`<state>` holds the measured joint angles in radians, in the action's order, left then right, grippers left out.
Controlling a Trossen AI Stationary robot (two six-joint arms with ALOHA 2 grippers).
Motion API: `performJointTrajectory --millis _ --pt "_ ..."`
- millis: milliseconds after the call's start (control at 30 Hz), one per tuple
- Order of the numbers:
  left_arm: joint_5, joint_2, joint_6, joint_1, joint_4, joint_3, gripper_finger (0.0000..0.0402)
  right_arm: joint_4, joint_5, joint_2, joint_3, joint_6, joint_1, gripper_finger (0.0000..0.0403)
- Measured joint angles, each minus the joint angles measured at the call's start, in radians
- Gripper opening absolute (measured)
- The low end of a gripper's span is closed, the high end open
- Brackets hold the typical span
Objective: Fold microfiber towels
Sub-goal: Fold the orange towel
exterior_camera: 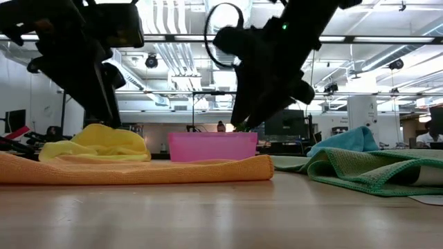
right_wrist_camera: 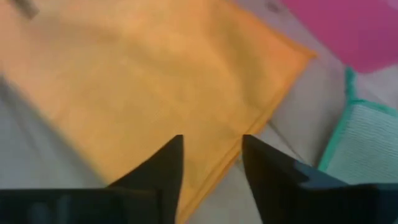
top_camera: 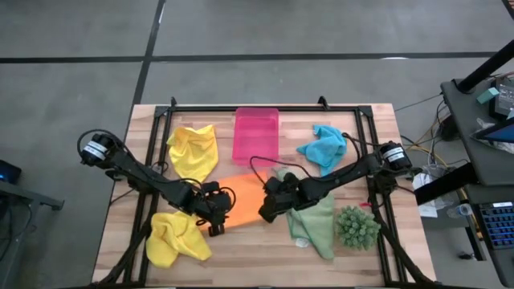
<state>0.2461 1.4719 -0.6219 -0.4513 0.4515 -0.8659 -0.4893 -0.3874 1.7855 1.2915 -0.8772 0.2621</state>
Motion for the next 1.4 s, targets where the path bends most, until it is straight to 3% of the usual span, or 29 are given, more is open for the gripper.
performJointTrajectory --millis 233,467,900,1100,1400 --pt "0.037 0.0 -0.002 -0.014 0.0 0.007 0.0171 0.023 -0.04 0.0 -0.048 -0.118 -0.041 0.0258" --pt "0.056 0.0 -0.004 -0.031 -0.003 0.007 0.0171 0.151 -0.012 0.0 -0.119 -0.121 -0.073 0.0304" --pt "0.108 0.0 -0.01 -0.034 -0.003 0.007 0.0171 0.35 0.032 0.008 -0.25 -0.161 -0.08 0.0311" --pt "0.111 0.0 -0.01 -0.033 -0.002 0.007 0.0171 0.435 0.047 0.063 -0.237 -0.136 -0.082 0.0305" --pt "0.112 0.0 -0.01 -0.033 0.0 0.007 0.0171 0.423 0.062 0.097 -0.159 -0.075 -0.085 0.0287"
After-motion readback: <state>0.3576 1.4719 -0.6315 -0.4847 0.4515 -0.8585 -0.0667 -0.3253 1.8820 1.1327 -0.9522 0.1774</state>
